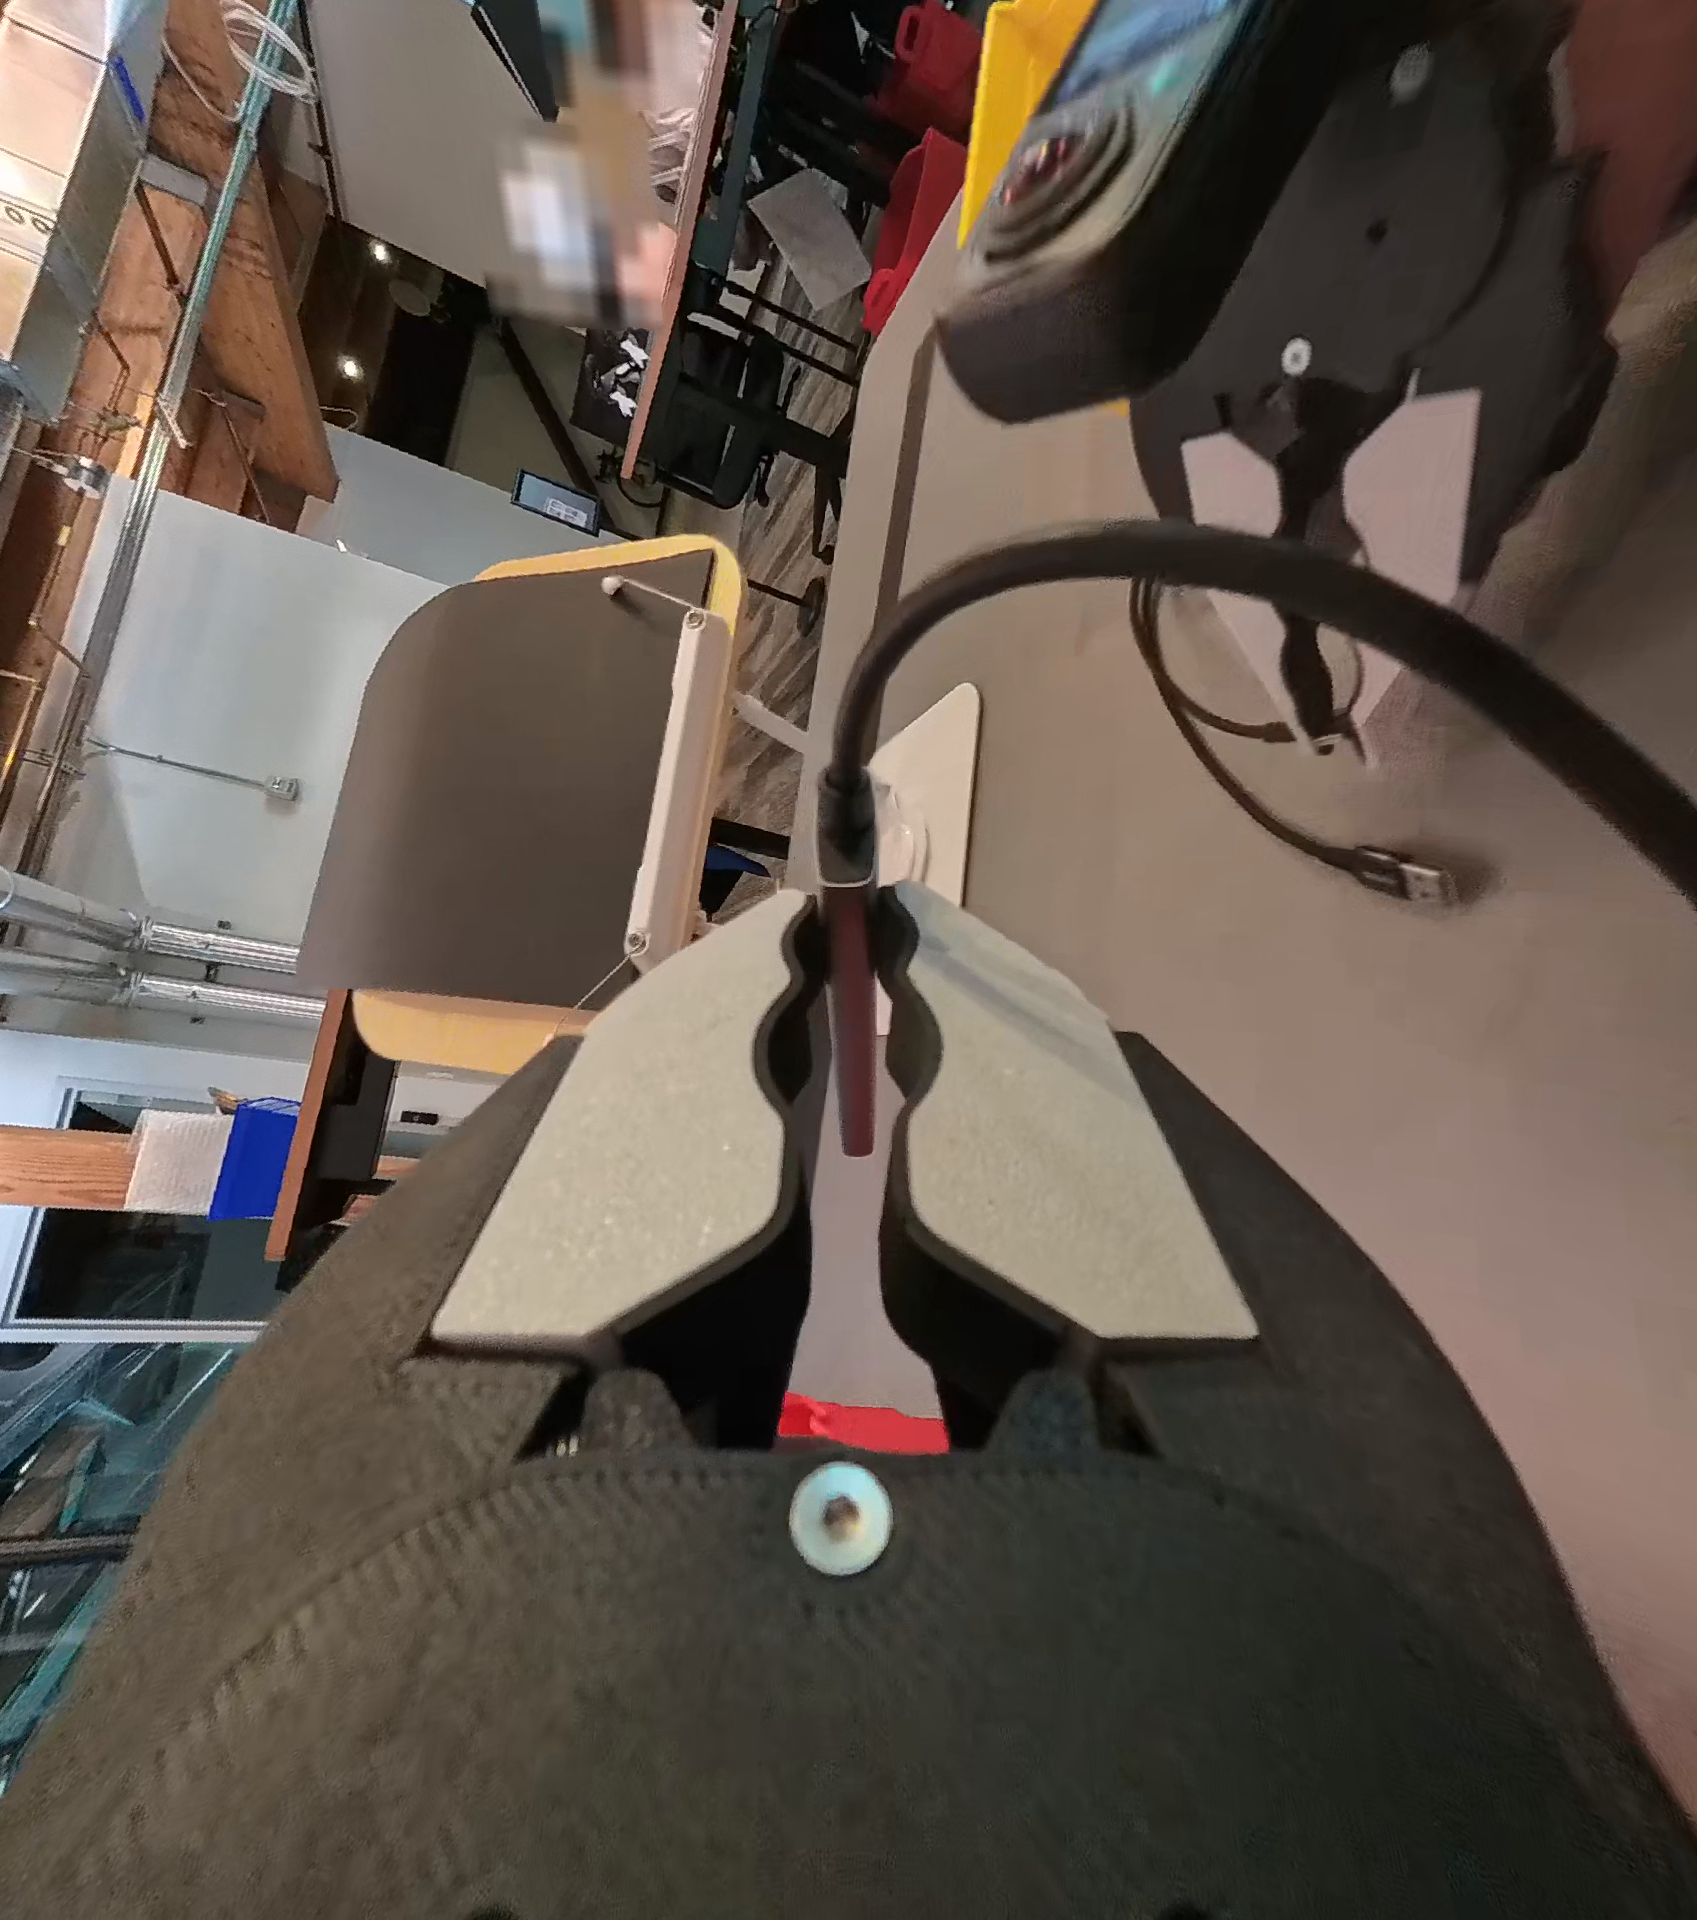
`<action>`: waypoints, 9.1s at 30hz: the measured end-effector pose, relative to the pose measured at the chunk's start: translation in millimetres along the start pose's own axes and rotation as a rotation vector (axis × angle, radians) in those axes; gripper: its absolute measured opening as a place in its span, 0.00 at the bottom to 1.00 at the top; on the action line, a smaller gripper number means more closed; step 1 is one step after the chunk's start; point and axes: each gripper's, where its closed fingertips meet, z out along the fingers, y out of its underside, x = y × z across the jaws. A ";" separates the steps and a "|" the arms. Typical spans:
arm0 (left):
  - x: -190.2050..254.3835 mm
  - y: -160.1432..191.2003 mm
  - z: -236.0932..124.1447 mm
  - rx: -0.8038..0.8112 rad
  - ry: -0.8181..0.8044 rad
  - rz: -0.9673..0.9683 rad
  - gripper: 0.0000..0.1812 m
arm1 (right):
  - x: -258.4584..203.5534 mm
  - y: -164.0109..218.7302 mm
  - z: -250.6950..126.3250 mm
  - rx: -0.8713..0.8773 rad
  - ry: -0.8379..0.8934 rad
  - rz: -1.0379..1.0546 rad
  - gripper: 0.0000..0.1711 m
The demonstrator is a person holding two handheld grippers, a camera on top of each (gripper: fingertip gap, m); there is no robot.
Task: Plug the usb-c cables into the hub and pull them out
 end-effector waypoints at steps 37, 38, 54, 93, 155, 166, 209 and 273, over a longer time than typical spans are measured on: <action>36.6 -7.4 15.7 0.002 0.088 0.010 0.05 | -10.1 36.6 -25.6 0.027 0.451 -0.271 0.02; 37.9 -8.0 16.2 0.003 0.092 0.010 0.05 | -10.0 37.8 -26.0 0.013 0.445 -0.295 0.02; 45.0 -32.0 22.1 0.059 0.083 0.008 0.05 | 21.1 -46.5 -92.1 0.092 0.506 -0.511 0.02; 32.6 -63.6 12.5 0.163 0.038 0.008 0.05 | -1.4 -107.4 -112.3 0.090 0.452 -0.644 0.02; 117.4 21.8 73.5 -0.176 0.120 0.048 0.05 | -22.9 -14.6 -28.2 0.146 0.223 -0.576 0.02; 136.2 19.8 78.4 -0.107 0.121 0.074 0.05 | -37.2 -32.8 -40.8 0.310 0.211 -0.572 0.02; 113.9 0.1 77.3 -0.026 0.039 0.008 0.05 | 3.1 -27.8 -37.5 0.095 0.295 -0.554 0.02; 79.9 -46.6 46.4 0.188 0.112 -0.079 0.05 | -3.9 -72.5 -73.1 0.356 0.192 -0.571 0.01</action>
